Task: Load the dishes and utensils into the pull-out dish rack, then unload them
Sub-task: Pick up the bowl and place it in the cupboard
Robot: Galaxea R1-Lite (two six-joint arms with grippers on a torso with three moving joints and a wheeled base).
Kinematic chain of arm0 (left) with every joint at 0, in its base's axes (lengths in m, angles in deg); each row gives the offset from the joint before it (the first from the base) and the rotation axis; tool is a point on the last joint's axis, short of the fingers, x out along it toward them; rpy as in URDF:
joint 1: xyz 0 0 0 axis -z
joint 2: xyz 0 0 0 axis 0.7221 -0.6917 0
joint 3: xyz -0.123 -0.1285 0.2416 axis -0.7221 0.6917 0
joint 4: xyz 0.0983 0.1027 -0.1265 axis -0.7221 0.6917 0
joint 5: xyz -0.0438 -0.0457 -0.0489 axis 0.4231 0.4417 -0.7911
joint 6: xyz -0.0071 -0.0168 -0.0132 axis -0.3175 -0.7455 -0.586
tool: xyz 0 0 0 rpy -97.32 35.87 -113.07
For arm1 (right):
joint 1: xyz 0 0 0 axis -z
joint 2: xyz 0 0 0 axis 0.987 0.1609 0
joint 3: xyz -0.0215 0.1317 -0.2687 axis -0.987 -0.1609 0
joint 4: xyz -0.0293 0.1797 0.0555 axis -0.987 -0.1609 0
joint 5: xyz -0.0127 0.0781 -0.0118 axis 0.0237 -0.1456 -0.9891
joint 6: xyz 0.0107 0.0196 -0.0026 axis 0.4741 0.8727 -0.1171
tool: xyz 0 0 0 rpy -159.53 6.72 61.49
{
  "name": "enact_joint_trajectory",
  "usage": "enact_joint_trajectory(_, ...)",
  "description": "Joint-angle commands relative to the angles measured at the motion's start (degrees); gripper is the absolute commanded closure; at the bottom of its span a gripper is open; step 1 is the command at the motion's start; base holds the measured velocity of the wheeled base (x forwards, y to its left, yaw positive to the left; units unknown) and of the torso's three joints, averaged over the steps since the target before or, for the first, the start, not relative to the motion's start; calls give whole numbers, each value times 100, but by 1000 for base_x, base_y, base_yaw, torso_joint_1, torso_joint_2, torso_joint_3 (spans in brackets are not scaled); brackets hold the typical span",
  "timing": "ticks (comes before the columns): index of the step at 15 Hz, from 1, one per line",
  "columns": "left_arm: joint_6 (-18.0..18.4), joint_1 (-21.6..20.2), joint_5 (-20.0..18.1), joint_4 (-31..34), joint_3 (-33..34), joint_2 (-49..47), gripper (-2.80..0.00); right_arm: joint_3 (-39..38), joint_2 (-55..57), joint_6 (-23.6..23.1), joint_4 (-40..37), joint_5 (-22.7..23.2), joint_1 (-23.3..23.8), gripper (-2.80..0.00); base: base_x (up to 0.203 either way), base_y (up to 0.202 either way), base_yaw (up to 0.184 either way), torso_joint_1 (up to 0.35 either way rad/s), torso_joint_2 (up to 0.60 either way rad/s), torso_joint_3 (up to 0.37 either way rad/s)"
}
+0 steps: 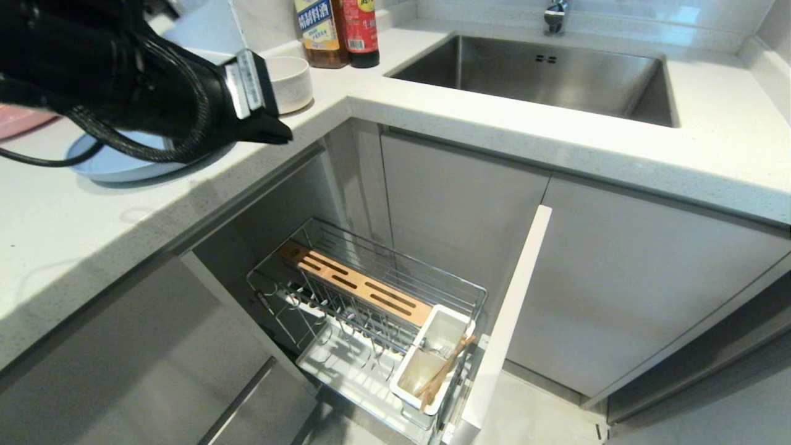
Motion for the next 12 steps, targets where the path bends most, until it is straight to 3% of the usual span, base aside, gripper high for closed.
enact_joint_trajectory(1,-14,-501,-32,-408,5,317,0,-9,2,0,1,1,0,0,0,0,0,0,0,0)
enact_joint_trajectory(3,-69,-848,-269,-1101,60,396,0,-9,2,0,1,1,0,0,0,0,0,0,0,0)
enact_joint_trajectory(5,-245,-896,-331,-1626,228,372,0,-9,2,0,1,1,0,0,0,0,0,0,0,0)
enact_joint_trajectory(8,-221,-914,-339,-1901,273,273,0,-9,2,0,1,1,0,0,0,0,0,0,0,0)
enact_joint_trajectory(10,232,-916,-339,-2062,19,-37,0,0,2,0,1,1,0,0,0,0,0,0,0,0)
enact_joint_trajectory(12,1077,-931,-250,-2245,-258,-427,0,-9,2,0,1,1,0,0,0,0,0,0,0,0)
